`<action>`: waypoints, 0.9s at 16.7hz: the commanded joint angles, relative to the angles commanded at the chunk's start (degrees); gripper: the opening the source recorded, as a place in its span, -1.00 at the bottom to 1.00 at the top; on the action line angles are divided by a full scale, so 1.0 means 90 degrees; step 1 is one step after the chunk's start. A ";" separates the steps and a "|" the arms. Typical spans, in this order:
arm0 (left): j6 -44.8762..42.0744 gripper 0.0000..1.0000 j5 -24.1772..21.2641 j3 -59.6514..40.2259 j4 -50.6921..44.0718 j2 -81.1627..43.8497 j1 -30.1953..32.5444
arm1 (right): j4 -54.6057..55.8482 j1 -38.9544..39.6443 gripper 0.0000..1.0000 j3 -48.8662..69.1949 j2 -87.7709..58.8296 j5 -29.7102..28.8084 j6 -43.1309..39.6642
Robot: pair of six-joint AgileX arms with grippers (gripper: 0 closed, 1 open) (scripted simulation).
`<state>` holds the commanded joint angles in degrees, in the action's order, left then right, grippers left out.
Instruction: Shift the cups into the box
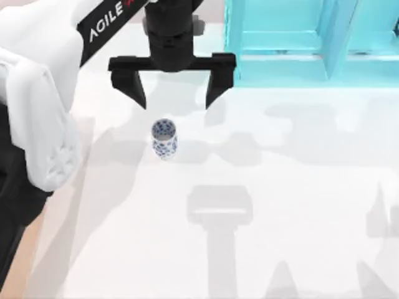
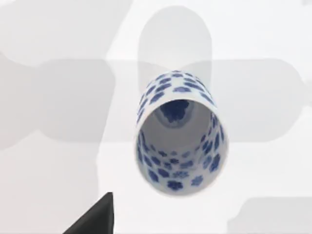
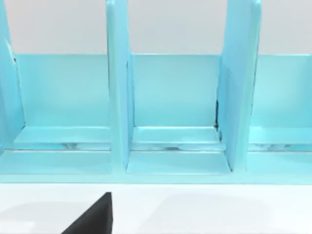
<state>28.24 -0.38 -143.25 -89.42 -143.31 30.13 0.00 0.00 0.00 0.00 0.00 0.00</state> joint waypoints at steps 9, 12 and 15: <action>0.0008 1.00 0.0003 0.2651 0.2245 0.0342 0.0003 | 0.0000 0.0000 1.00 0.0000 0.0000 0.0000 0.0000; 0.0008 1.00 0.0003 0.2673 0.2267 0.0345 0.0003 | 0.0000 0.0000 1.00 0.0000 0.0000 0.0000 0.0000; 0.0008 0.70 0.0003 0.2673 0.2267 0.0345 0.0003 | 0.0000 0.0000 1.00 0.0000 0.0000 0.0000 0.0000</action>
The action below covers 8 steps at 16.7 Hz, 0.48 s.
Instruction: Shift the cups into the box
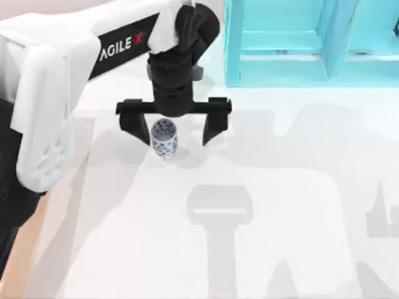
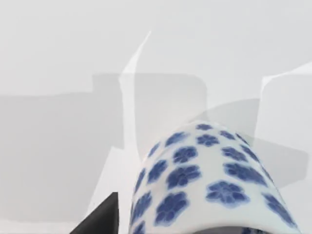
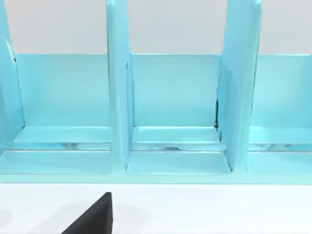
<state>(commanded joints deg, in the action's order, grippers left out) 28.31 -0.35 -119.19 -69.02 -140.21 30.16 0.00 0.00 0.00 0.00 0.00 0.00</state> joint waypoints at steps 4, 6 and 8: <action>0.0000 0.10 0.0000 0.0000 0.0000 0.0000 0.0000 | 0.0000 0.0000 1.00 0.0000 0.0000 0.0000 0.0000; 0.0000 -0.21 0.0000 0.0000 0.0000 0.0000 0.0000 | 0.0000 0.0000 1.00 0.0000 0.0000 0.0000 0.0000; 0.0000 -0.51 0.0000 0.0000 0.0000 0.0000 0.0000 | 0.0000 0.0000 1.00 0.0000 0.0000 0.0000 0.0000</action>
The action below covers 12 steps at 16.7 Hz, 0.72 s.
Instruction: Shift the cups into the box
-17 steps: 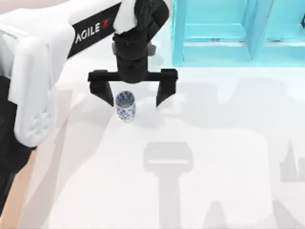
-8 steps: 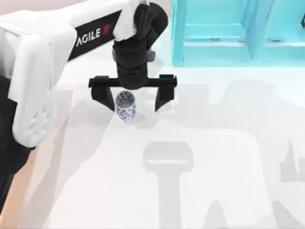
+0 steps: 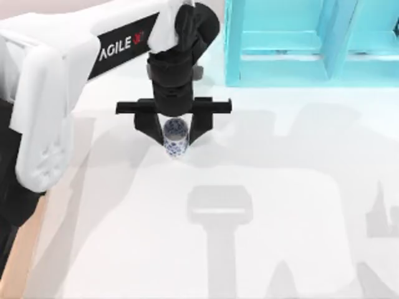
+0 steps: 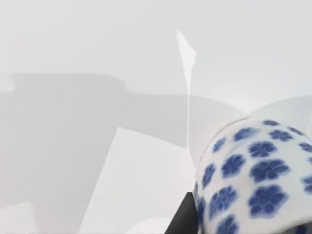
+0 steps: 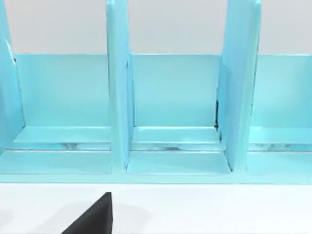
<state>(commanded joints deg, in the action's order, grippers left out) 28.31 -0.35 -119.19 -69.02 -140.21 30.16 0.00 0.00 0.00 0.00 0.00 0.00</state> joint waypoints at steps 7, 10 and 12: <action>0.0000 -1.00 0.0000 0.0000 0.0000 0.0000 0.0000 | 0.0000 0.0000 1.00 0.0000 0.0000 0.0000 0.0000; 0.0000 -1.00 0.0000 0.0000 0.0000 0.0000 0.0000 | 0.0000 0.0000 1.00 0.0000 0.0000 0.0000 0.0000; -0.0010 -1.00 0.0002 -0.0001 -0.0003 -0.0007 -0.0002 | 0.0000 0.0000 1.00 0.0000 0.0000 0.0000 0.0000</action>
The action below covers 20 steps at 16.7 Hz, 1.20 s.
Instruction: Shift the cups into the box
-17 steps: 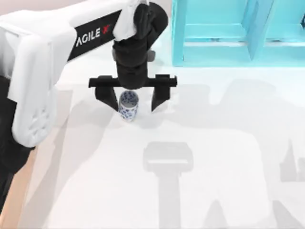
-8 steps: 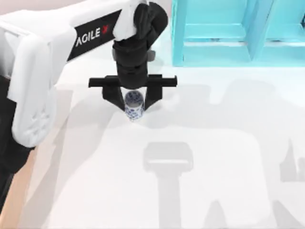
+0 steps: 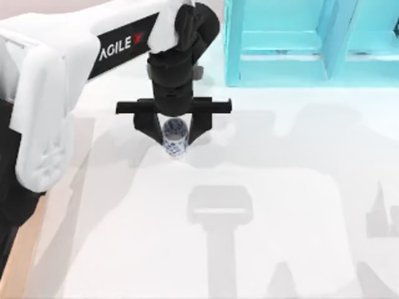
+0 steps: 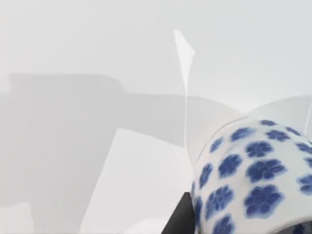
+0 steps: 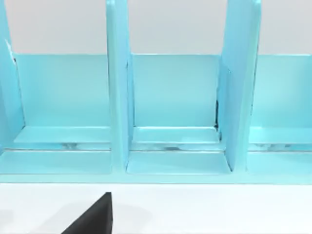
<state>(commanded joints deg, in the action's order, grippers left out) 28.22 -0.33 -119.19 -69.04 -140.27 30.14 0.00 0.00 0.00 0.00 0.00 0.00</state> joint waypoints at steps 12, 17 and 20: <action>-0.1260 -1.00 0.0017 -0.0249 -0.1562 0.1314 -0.1275 | 0.0000 0.0000 1.00 0.0000 0.0000 0.0000 0.0000; -0.1657 -1.00 0.0046 0.0082 -0.1521 0.1625 -0.1659 | 0.0000 0.0000 1.00 0.0000 0.0000 0.0000 0.0000; -0.2526 -1.00 0.0024 0.0767 -0.1479 0.2273 -0.2570 | 0.0000 0.0000 1.00 0.0000 0.0000 0.0000 0.0000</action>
<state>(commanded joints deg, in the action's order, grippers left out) 5.49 -0.12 -112.29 -82.35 -119.81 7.01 0.00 0.00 0.00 0.00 0.00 0.00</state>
